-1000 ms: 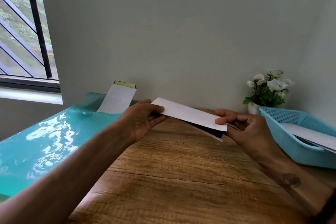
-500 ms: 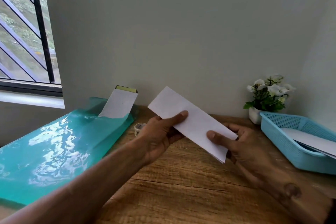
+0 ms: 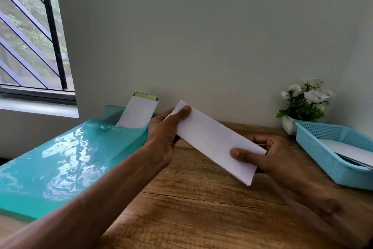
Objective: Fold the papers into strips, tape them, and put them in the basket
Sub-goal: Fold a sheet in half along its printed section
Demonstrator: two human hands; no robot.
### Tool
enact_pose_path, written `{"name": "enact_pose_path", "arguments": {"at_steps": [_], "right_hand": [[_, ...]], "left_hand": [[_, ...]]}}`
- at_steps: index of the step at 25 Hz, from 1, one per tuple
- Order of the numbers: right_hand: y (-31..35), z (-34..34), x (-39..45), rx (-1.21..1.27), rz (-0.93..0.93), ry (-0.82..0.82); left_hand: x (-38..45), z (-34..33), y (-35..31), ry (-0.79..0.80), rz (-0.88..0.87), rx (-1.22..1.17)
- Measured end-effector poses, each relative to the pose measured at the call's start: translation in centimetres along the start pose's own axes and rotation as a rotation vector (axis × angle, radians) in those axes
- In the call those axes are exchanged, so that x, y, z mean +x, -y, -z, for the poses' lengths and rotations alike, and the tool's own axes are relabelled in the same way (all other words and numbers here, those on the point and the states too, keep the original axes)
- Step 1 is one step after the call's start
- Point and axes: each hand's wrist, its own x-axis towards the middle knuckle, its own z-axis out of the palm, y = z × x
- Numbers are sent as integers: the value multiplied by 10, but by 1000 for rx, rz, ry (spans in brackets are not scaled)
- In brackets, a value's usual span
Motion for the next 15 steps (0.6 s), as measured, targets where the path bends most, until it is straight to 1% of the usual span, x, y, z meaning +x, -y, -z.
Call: {"name": "enact_pose_path", "arguments": {"at_steps": [3,5,7,8,9,10,11,13,14,15], "right_hand": [[3,-1,-1,-30,-89,51],[3,0,1,-87,-88,11],[2,2,3,-156,-76,-71],[1,3,3,-160,-86,-99],[0,3,3,-188,-96,-94],[0,3,3,-285,-103,-74],[0,3,4,-424,-99,-48],[2,6,9,-665,-99,-19],[3,8,14,-758,-116,-9],[5,8,19,-834,-116,-1]], "left_hand": [[1,-2,9,74,-1,98],[3,-3,7,95,-71,162],[9,4,-2,85,-225,339],[12,10,-6,86,-320,484],[15,16,-9,89,-414,635],[19,22,-12,68,-509,766],[26,29,-17,9,-617,877],[43,46,-28,-171,-810,1053],[51,56,-33,-249,-822,1157],[58,68,-37,-302,-745,1294]]}}
